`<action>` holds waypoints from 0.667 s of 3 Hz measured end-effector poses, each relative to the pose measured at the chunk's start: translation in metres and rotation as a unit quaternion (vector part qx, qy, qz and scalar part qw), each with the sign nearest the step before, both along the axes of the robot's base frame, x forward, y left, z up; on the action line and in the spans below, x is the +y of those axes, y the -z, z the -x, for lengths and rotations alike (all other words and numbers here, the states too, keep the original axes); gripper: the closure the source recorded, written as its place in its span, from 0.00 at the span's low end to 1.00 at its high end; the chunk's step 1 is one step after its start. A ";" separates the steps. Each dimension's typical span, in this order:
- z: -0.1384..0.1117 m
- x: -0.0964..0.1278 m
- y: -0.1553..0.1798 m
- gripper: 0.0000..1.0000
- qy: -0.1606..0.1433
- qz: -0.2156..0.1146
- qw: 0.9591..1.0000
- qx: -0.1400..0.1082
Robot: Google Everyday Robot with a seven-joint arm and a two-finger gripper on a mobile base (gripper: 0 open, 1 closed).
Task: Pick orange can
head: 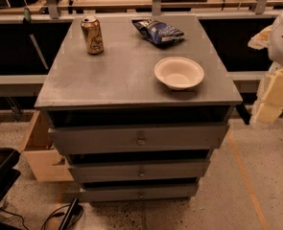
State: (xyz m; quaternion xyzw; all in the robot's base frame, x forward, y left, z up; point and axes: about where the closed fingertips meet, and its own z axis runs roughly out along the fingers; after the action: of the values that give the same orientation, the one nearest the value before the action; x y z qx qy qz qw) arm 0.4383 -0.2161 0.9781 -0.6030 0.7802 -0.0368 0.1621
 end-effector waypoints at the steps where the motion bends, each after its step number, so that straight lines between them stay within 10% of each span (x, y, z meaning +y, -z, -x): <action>1: 0.000 0.000 0.000 0.00 0.000 0.000 1.000 0.000; 2: -0.005 -0.001 0.000 0.00 0.013 -0.029 0.999 -0.016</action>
Offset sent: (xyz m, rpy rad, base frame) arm 0.0050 0.0007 0.0014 0.0768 -0.0401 -0.0274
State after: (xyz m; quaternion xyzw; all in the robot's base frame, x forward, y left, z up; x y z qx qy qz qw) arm 0.4436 -0.2175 0.9780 -0.5867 0.7864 -0.0255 0.1916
